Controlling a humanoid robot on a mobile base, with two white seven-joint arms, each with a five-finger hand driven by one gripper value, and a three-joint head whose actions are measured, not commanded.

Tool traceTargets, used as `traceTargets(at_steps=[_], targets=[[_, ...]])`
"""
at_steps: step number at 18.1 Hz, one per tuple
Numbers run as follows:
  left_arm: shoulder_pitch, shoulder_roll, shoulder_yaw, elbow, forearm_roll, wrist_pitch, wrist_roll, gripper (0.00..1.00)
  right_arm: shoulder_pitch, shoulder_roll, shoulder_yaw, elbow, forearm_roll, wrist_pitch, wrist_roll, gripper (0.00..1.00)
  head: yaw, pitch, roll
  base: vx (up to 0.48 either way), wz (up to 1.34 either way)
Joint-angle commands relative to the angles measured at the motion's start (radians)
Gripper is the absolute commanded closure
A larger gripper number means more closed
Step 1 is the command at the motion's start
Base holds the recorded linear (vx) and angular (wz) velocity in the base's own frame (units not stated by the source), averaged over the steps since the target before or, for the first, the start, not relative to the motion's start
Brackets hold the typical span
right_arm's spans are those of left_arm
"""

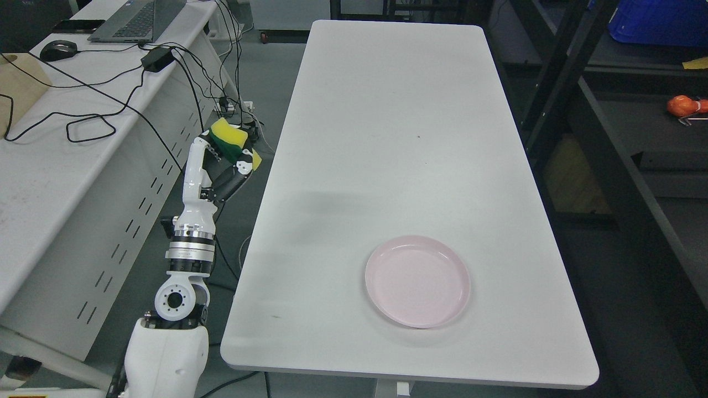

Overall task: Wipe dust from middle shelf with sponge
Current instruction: 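Lift the sponge off the plate with the left hand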

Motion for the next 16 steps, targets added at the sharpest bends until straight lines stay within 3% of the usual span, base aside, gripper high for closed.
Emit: traceTargets(at_steps=[1, 5, 9, 16], targets=[[0.043, 0.017, 0.062, -0.038, 0.074, 0.019, 0.064, 1.0, 0.001, -0.017, 0.0, -0.017, 0.0, 0.001, 0.001, 0.0, 0.0, 0.0, 0.0, -0.006, -0.02], [0.043, 0.017, -0.025, -0.145, 0.074, 0.019, 0.062, 1.0, 0.0, -0.017, 0.0, -0.017, 0.0, 0.001, 0.001, 0.0, 0.0, 0.0, 0.0, -0.002, -0.01], [0.097, 0.017, -0.03, -0.147, 0.074, 0.11, 0.089, 1.0, 0.0, -0.017, 0.0, -0.017, 0.0, 0.001, 0.001, 0.0, 0.0, 0.0, 0.0, 0.0, 0.0], [0.105, 0.017, -0.031, -0.147, 0.075, 0.118, 0.097, 1.0, 0.0, -0.017, 0.0, -0.017, 0.0, 0.001, 0.001, 0.0, 0.0, 0.0, 0.0, -0.056, -0.03]])
